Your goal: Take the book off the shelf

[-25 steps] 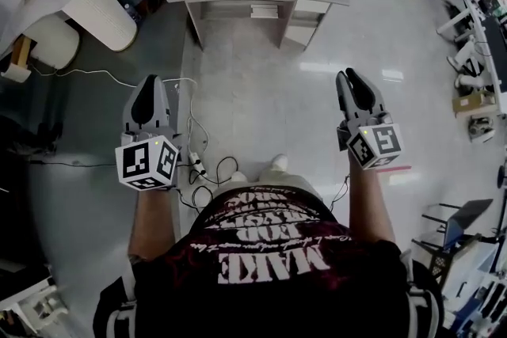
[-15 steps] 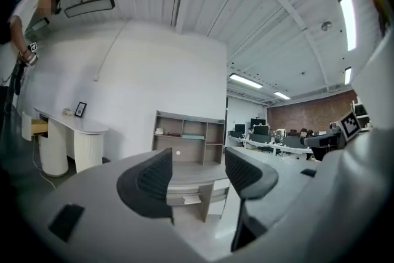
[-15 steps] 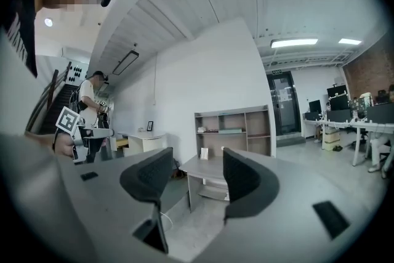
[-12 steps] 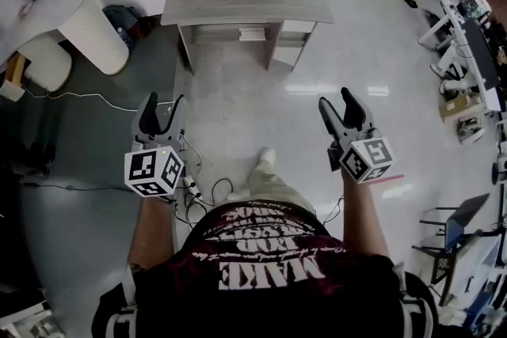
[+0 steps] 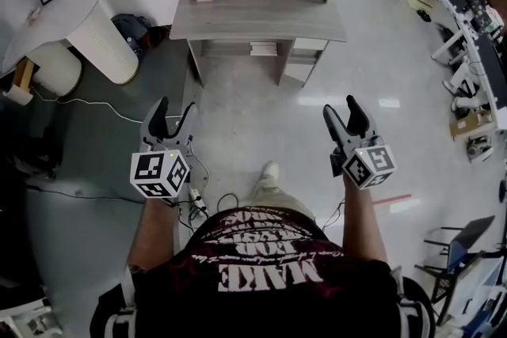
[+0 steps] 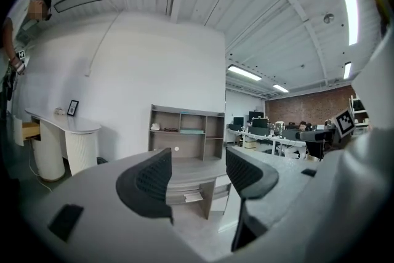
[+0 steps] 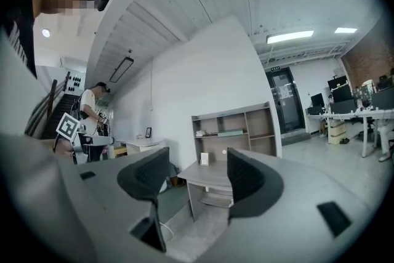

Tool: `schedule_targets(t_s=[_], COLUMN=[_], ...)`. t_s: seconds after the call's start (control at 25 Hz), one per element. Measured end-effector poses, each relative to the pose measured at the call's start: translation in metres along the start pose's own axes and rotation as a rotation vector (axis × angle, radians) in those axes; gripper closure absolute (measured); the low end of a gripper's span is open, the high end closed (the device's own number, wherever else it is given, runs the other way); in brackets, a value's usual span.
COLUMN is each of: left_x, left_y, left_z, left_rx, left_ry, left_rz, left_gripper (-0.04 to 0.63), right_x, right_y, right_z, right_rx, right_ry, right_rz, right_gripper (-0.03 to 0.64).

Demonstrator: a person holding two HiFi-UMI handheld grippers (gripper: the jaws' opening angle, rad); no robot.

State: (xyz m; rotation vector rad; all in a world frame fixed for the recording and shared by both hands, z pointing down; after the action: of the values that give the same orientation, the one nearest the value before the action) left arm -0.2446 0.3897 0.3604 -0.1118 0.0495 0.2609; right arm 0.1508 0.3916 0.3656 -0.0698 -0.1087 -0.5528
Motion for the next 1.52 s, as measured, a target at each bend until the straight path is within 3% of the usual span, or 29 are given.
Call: schedule_targets(t_s=[0.12, 0.4, 0.6, 0.8, 1.0, 1.24, 1.52], left_x=[-0.006, -0.008, -0.008, 0.008, 0.029, 0.046, 0.045], left_y=[-0.029, -0.098, -0.137, -0.173, -0.213, -0.225, -0.233], left_z=[-0.005, -0.008, -0.008, -0.026, -0.033, -0.031, -0.030], left_rx=[-0.011, -0.042, -0.064, -0.012, 0.002, -0.033, -0.050], left_ry=[-0.029, 0.030, 0.119, 0.061, 0.093, 0.051, 0.090], left_rz=[-0.021, -0.008, -0.012, -0.044, -0.039, -0.049, -0.078], left_gripper=[0.330, 0.330, 0.330, 0.330, 0.330, 0.330, 0.330], right_x=[0.017, 0.060, 0.093, 0.131, 0.167, 0.195, 0.204], right_y=[-0.030, -0.081, -0.106, -0.127, -0.140, -0.148, -0.146], right_z=[0.000, -0.008, -0.015, -0.023, -0.028, -0.028, -0.029], right_rx=[-0.012, -0.032, -0.032, -0.032, -0.030, 0.008, 0.037], right_ry=[-0.010, -0.014, -0.029, -0.025, -0.022, -0.043, -0.039], right_rz=[-0.026, -0.054, -0.065, -0.097, -0.129, -0.138, -0.130], right_gripper=[0.316, 0.314, 0.314, 0.310, 0.310, 0.310, 0.316])
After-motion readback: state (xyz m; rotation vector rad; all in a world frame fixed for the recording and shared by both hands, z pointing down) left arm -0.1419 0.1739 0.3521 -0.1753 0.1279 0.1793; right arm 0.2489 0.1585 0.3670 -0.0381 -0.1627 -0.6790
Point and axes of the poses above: the fingertips, and each gripper's own axes: y backward along the fingers, x to its right, z out of its underside, the point moved 6 cm from there along y, backward along the fingers, and after that the axes turned 5 degrees about -z, right-handed, at the moved point
